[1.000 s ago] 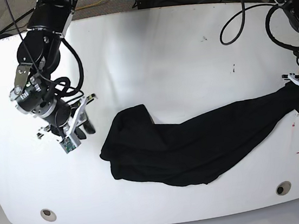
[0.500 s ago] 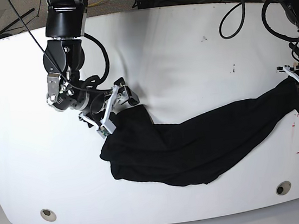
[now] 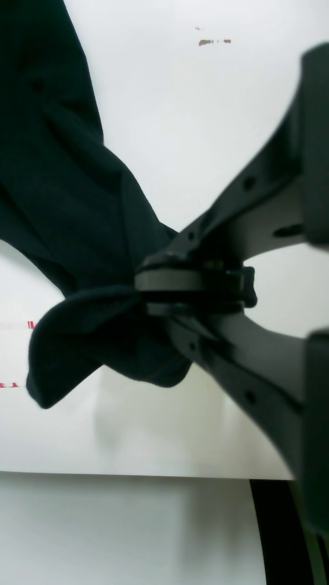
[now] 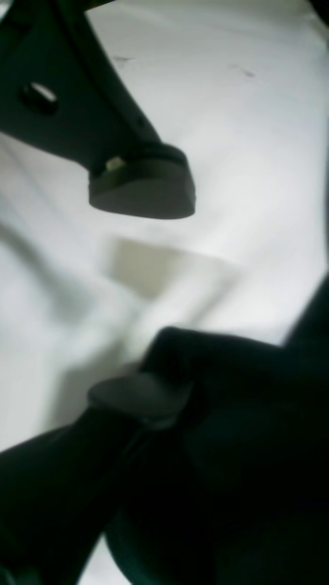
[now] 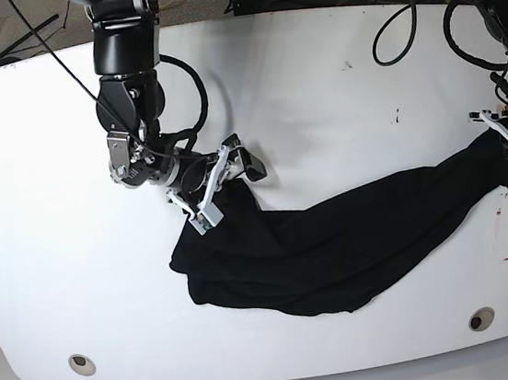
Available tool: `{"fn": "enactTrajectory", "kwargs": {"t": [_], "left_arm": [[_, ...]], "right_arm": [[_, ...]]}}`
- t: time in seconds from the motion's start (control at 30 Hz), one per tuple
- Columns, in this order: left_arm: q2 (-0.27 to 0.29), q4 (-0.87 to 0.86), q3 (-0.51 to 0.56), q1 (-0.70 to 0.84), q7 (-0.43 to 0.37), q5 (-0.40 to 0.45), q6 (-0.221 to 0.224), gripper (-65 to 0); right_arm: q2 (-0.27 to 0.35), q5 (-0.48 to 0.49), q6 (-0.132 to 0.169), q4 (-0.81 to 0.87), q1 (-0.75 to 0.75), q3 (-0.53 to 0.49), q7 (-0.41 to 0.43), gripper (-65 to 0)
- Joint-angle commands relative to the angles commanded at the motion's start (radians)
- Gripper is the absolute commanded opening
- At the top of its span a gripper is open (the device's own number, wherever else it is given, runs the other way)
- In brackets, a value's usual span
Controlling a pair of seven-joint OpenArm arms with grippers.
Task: Fold the T-shirt properly
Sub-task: 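Pull the bunched shirt with the right gripper away from the left gripper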
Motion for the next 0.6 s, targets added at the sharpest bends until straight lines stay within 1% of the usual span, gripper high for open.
{"fn": "enactTrajectory", "kwargs": {"t": [0.1,0.17,0.27,0.33,0.5,0.53,0.57,0.6], "left_arm": [[0.0,0.0,0.002,0.0,0.0,0.0,0.0,-65.0],[0.0,0.0,0.005,0.0,0.0,0.0,0.0,-65.0],[0.0,0.0,0.005,0.0,0.0,0.0,0.0,-65.0],[0.0,-0.002,0.006,0.0,0.0,0.0,0.0,-65.0],[0.0,-0.002,0.008,0.0,0.0,0.0,0.0,-65.0],[0.0,-0.002,0.008,0.0,0.0,0.0,0.0,-65.0],[0.0,-0.003,0.009,0.0,0.0,0.0,0.0,-65.0],[0.0,-0.005,0.017,-0.002,0.0,0.0,0.0,-65.0]], "right_arm": [[0.002,0.0,-0.025,0.002,0.005,0.003,0.0,-16.8],[0.008,0.0,-0.035,0.015,0.005,0.003,0.003,-16.5],[0.008,0.0,-0.054,0.014,0.006,0.002,0.029,-16.3],[0.008,0.0,-0.058,-0.009,0.015,-0.002,0.046,-16.3],[-0.006,0.009,-0.054,-0.107,0.041,-0.003,0.077,-17.1],[-0.02,0.008,-0.054,-0.112,0.041,-0.003,0.098,-18.5],[-0.035,0.002,-0.055,-0.112,0.04,-0.003,0.129,-22.5],[-0.041,0.0,-0.058,-0.114,0.04,-0.003,0.157,-28.5]]}}
